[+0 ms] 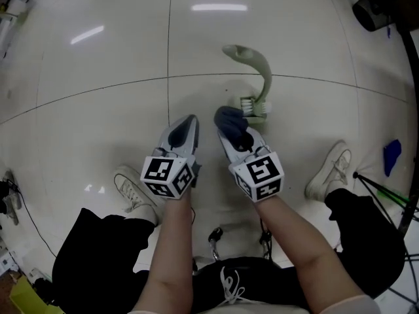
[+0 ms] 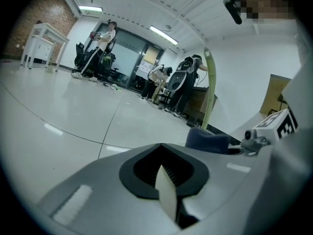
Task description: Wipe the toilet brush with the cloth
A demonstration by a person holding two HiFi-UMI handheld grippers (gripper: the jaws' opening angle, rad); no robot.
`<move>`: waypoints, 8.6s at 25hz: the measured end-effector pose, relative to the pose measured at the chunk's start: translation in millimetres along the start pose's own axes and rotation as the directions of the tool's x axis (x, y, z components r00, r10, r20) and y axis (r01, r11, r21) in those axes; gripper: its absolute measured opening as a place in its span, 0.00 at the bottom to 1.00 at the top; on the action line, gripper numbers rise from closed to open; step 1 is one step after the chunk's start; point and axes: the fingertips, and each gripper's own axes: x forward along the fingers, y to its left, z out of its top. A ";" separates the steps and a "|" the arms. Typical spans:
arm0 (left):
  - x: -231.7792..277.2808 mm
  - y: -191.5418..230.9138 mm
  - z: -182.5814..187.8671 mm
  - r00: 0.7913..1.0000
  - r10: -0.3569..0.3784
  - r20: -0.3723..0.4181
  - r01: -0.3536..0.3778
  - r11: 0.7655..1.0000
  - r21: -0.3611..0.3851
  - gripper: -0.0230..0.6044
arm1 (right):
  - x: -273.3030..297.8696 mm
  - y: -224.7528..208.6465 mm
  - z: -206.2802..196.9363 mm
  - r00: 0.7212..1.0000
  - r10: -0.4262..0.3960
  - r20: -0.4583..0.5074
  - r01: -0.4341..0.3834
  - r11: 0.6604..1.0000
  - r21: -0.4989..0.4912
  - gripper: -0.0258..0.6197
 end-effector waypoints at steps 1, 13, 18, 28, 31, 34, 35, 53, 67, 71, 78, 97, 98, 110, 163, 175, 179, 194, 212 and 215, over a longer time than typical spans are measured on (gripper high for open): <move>-2.0 4.2 1.1 1.000 0.002 0.005 -0.002 1.000 -0.009 0.05 | 8.1 -2.6 -6.7 0.999 -0.023 -0.027 0.024 0.999 0.021 0.14; -9.1 14.4 -10.7 1.000 -0.006 0.006 0.007 0.998 -0.058 0.05 | 18.7 -49.3 -96.5 0.975 -0.137 -0.173 0.211 0.808 0.551 0.14; -9.8 17.5 -16.9 1.000 -0.007 -0.005 0.006 0.998 -0.070 0.05 | 6.8 -50.3 -130.6 0.950 -0.136 -0.283 0.293 0.707 0.643 0.14; -32.0 43.0 12.4 0.997 0.039 0.065 -0.034 0.996 -0.078 0.05 | 58.5 3.0 -33.4 0.986 -0.100 -0.131 0.156 0.824 0.545 0.14; -40.3 54.2 15.2 0.995 0.057 0.080 -0.049 0.995 -0.092 0.05 | 69.3 -10.1 -2.0 0.987 -0.147 -0.070 0.161 0.820 0.549 0.14; -43.9 66.9 17.6 0.993 0.072 0.092 -0.061 0.992 -0.112 0.05 | 78.2 -22.4 2.0 0.979 -0.188 -0.074 0.195 0.781 0.594 0.14; -43.9 70.3 17.9 0.993 0.073 0.094 -0.062 0.991 -0.118 0.05 | 80.3 -26.6 -2.3 0.975 -0.207 -0.085 0.215 0.760 0.614 0.14; -31.7 53.9 11.9 0.998 0.019 0.057 -0.014 0.995 -0.094 0.05 | 37.9 -32.1 -119.4 0.943 -0.226 -0.246 0.334 0.601 0.727 0.14; -37.0 -80.9 252.1 0.887 -0.216 0.408 0.153 0.971 0.182 0.05 | -100.5 -113.9 8.9 0.922 -0.375 -0.095 0.380 0.836 0.395 0.14; -34.6 -113.2 281.9 0.878 -0.285 0.384 0.198 0.947 0.252 0.05 | -122.0 -106.9 121.2 0.928 -0.346 0.137 0.305 0.918 0.252 0.14; -6.3 -123.8 262.4 0.905 -0.332 0.265 0.284 0.937 0.204 0.05 | -146.2 -31.6 293.0 0.891 -0.097 0.444 0.133 0.990 -0.050 0.14; -5.5 -128.2 250.0 0.902 -0.300 0.312 0.249 0.949 0.193 0.05 | -93.8 -64.8 214.0 0.932 0.024 0.361 -0.155 0.928 0.338 0.14; -5.2 -126.8 250.7 0.904 -0.293 0.312 0.240 0.950 0.198 0.05 | -91.9 -69.9 205.1 0.927 0.033 0.375 -0.180 0.913 0.366 0.14; -6.3 -130.0 251.0 0.920 -0.273 0.280 0.200 0.944 0.261 0.05 | -55.6 -118.5 69.5 0.980 0.021 0.199 -0.117 0.866 0.487 0.14; -11.6 -152.0 245.6 0.920 -0.306 0.244 0.228 0.926 0.301 0.05 | -69.0 -50.3 142.1 0.959 -0.155 0.236 -0.020 0.797 0.604 0.14; -15.8 -137.3 248.3 0.913 -0.282 0.295 0.200 0.940 0.277 0.05 | -31.4 -84.5 46.1 0.977 -0.199 0.079 0.076 0.666 0.742 0.14; -13.4 -139.0 248.4 0.911 -0.283 0.300 0.198 0.938 0.285 0.05 | -22.8 -92.9 14.5 0.980 -0.195 0.033 0.096 0.617 0.781 0.14; -35.7 -122.3 259.7 0.916 -0.086 0.391 -0.020 0.965 0.261 0.05 | -91.3 -108.3 80.0 0.983 -0.174 0.064 0.132 0.900 0.414 0.14; -114.8 -179.0 216.9 0.921 -0.029 0.389 -0.086 0.958 0.274 0.05 | -249.9 -83.7 216.5 0.846 -0.301 0.440 0.270 0.954 0.133 0.14; -122.9 -180.6 218.9 0.916 -0.033 0.400 -0.086 0.958 0.275 0.05 | -252.1 -79.5 209.6 0.856 -0.295 0.425 0.286 0.954 0.087 0.14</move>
